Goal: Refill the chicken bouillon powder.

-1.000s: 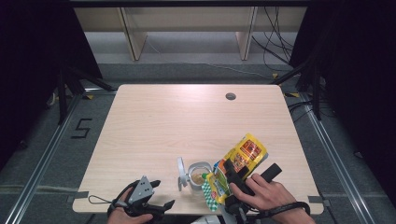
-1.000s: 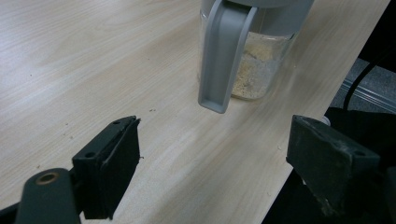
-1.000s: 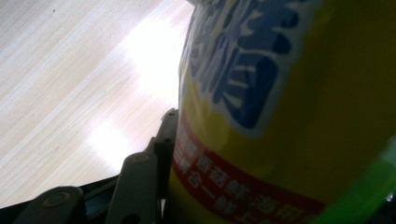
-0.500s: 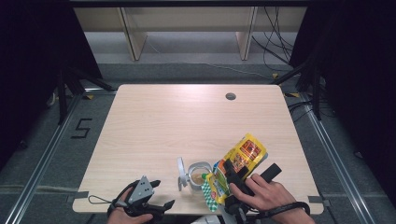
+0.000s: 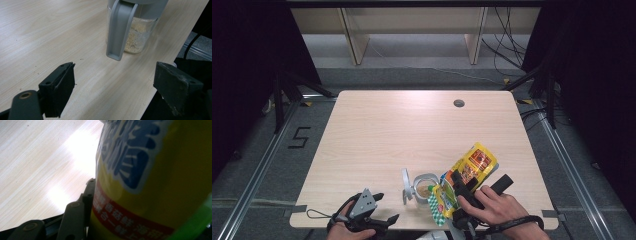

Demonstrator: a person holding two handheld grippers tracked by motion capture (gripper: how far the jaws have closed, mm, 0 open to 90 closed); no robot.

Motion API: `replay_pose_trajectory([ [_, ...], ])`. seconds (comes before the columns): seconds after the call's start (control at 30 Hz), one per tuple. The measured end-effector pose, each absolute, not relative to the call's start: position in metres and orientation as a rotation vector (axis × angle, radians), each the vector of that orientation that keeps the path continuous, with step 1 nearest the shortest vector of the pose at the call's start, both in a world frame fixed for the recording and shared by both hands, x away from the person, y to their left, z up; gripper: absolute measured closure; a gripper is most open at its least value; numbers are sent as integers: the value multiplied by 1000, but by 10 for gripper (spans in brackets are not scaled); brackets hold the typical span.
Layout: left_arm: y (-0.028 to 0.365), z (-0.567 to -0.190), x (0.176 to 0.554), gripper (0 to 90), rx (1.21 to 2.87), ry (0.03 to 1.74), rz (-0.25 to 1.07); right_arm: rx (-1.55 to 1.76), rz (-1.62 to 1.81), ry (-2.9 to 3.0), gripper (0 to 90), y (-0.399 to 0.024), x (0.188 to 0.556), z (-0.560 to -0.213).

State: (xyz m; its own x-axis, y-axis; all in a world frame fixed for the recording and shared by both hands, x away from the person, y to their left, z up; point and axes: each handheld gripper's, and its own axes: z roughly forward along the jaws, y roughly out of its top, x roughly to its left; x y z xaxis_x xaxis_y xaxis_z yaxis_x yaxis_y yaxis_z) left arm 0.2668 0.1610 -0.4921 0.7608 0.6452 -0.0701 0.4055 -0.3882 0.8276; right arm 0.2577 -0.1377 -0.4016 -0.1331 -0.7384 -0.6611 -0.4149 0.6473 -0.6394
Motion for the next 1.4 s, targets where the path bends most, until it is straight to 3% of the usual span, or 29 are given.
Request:
replay_pose_trajectory([
  [1.4, 160, -493, 267, 166, 2017, 794, 319, -962, -387, 1753, 591, -135, 259, -401],
])
